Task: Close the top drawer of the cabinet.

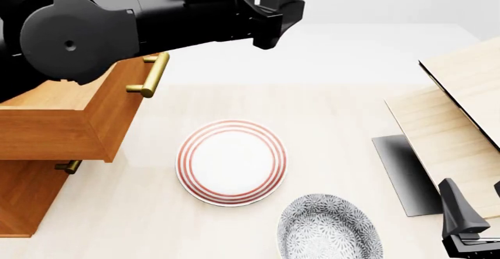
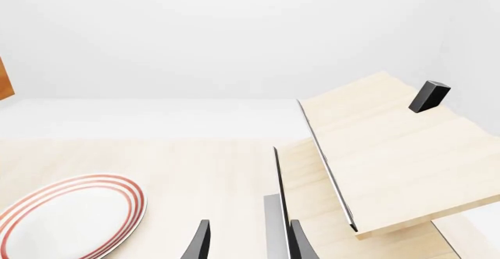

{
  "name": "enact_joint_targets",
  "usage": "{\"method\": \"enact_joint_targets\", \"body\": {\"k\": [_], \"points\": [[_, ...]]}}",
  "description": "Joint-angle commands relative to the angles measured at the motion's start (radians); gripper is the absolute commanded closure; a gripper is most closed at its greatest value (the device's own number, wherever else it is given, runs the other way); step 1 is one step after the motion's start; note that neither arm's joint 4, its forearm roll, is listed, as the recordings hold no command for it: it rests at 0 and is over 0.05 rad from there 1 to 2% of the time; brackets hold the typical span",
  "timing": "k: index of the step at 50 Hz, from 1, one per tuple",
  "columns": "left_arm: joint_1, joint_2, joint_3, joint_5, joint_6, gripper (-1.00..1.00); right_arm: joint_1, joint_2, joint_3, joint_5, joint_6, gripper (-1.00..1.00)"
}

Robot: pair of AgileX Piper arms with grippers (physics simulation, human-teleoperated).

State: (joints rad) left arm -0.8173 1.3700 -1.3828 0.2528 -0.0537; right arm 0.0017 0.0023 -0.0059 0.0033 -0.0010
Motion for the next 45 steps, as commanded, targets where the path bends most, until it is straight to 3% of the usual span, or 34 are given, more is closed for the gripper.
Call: {"method": "enact_joint_targets", "body": {"k": [1, 12, 45], "points": [[0.020, 0.022, 0.047, -0.058, -0.106, -1.00, 0.000, 0.000, 0.000, 0.000, 0.000, -1.00], [0.026, 0.084, 0.080, -0.107, -0.166, -1.00, 0.000, 0.000, 0.000, 0.000, 0.000, -1.00], [0.123, 0.216, 0.099, -0.141, -0.222, -1.00, 0.000, 0.000, 0.000, 0.000, 0.000, -1.00]]}}
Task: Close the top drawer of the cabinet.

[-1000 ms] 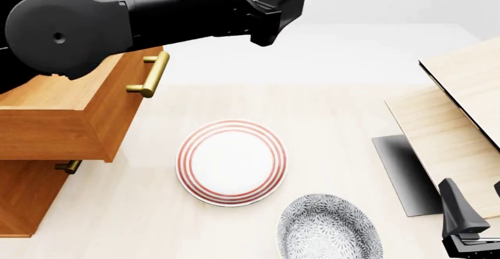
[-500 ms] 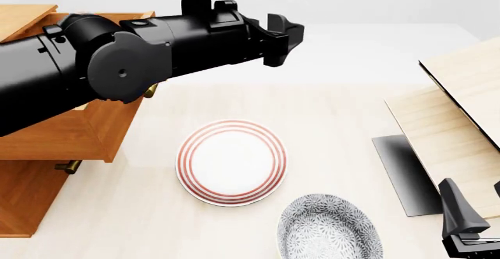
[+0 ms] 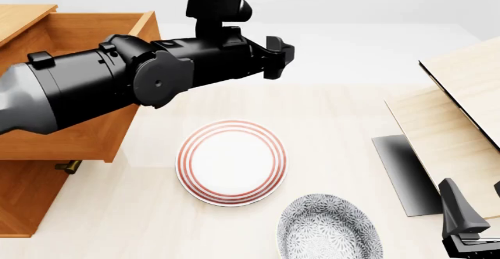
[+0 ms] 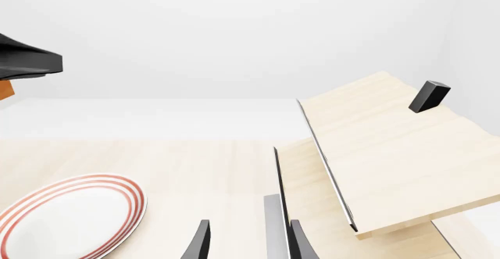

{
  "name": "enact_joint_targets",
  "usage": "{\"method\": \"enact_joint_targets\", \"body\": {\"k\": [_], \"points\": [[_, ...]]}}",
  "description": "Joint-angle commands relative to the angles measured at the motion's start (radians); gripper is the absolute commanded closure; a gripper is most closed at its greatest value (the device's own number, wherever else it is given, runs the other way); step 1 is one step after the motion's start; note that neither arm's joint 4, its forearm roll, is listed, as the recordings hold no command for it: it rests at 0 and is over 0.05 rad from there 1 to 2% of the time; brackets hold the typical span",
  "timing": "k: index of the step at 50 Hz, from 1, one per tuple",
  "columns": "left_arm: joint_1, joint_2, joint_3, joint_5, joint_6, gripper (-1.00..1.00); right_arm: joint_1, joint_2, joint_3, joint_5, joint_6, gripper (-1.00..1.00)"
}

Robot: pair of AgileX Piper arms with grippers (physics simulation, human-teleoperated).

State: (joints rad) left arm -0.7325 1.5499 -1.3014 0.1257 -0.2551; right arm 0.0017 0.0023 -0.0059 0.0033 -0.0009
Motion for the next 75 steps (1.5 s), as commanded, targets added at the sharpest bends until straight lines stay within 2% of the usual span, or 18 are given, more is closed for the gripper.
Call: {"method": "enact_joint_targets", "body": {"k": [1, 21, 22, 50, 75], "points": [[0.040, 0.040, 0.017, -0.015, -0.025, -1.00, 0.000, 0.000, 0.000, 0.000, 0.000, -1.00], [0.132, 0.109, 0.061, -0.052, -0.052, -1.00, 0.000, 0.000, 0.000, 0.000, 0.000, -1.00], [0.233, 0.135, 0.105, -0.075, -0.080, -1.00, 0.000, 0.000, 0.000, 0.000, 0.000, -1.00], [0.288, 0.104, 0.162, -0.092, -0.091, -1.00, 0.000, 0.000, 0.000, 0.000, 0.000, -1.00], [0.398, 0.032, 0.232, -0.091, -0.074, -1.00, 0.000, 0.000, 0.000, 0.000, 0.000, -1.00]]}}
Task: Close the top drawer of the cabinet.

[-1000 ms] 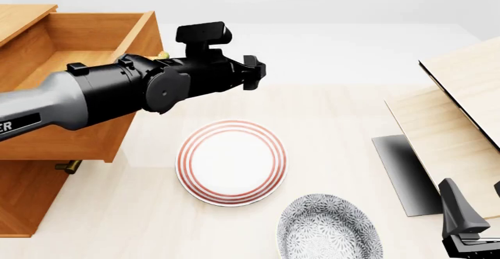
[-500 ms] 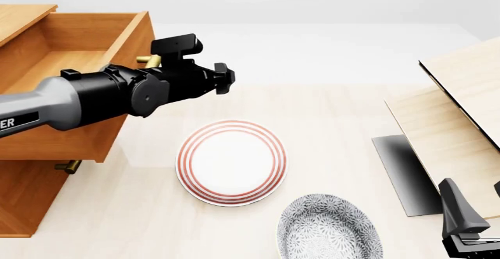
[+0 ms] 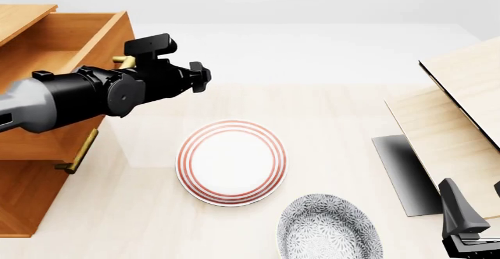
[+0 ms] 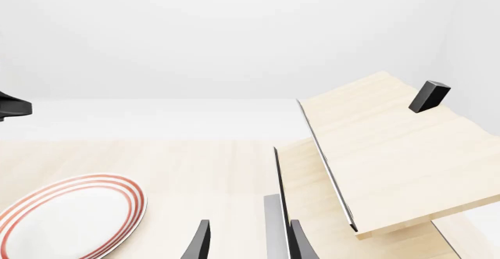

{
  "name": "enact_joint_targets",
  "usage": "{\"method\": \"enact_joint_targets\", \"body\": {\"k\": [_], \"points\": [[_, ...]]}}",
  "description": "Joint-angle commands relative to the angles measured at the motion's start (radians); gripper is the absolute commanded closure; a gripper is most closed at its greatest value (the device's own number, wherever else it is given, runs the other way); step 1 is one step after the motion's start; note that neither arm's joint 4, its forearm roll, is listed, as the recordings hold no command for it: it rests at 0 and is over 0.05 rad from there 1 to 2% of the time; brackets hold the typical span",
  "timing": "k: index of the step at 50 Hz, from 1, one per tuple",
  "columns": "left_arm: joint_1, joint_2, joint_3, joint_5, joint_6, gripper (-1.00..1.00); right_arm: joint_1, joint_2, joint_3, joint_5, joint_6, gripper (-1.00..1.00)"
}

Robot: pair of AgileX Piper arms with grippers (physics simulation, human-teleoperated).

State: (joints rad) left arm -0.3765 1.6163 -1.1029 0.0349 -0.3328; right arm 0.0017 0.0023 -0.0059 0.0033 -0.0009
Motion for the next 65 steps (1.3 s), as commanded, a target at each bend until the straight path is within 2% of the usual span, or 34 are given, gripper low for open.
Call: {"method": "enact_joint_targets", "body": {"k": [1, 21, 65], "points": [[0.044, -0.037, 0.037, -0.001, 0.004, -1.00, 0.000, 0.000, 0.000, 0.000, 0.000, -1.00], [0.108, -0.123, 0.136, -0.007, 0.011, -1.00, 0.000, 0.000, 0.000, 0.000, 0.000, -1.00], [0.229, -0.207, 0.217, -0.002, 0.030, -1.00, 0.000, 0.000, 0.000, 0.000, 0.000, -1.00]]}}
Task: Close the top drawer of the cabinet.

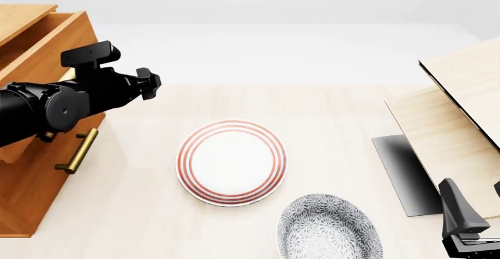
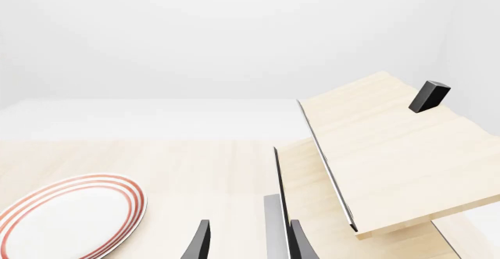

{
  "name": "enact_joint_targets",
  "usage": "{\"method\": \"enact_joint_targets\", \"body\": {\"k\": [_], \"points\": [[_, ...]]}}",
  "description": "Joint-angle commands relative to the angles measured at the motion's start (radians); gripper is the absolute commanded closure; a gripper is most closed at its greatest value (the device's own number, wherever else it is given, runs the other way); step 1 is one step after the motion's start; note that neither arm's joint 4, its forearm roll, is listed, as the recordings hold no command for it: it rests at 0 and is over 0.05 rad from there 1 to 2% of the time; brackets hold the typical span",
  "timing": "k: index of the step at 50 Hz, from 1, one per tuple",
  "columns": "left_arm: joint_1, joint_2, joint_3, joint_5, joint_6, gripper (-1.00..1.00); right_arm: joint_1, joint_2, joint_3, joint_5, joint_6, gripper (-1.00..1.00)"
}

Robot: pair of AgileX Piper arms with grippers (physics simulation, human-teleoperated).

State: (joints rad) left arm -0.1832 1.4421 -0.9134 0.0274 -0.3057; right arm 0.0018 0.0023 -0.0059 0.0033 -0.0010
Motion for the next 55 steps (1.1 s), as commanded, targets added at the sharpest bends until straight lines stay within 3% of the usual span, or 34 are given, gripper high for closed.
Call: {"method": "enact_joint_targets", "body": {"k": [1, 23, 55], "points": [[0.039, -0.037, 0.029, 0.006, 0.004, -1.00, 0.000, 0.000, 0.000, 0.000, 0.000, -1.00], [0.126, -0.112, 0.090, 0.018, 0.013, -1.00, 0.000, 0.000, 0.000, 0.000, 0.000, -1.00], [0.211, -0.154, 0.100, 0.037, 0.035, -1.00, 0.000, 0.000, 0.000, 0.000, 0.000, -1.00]]}}
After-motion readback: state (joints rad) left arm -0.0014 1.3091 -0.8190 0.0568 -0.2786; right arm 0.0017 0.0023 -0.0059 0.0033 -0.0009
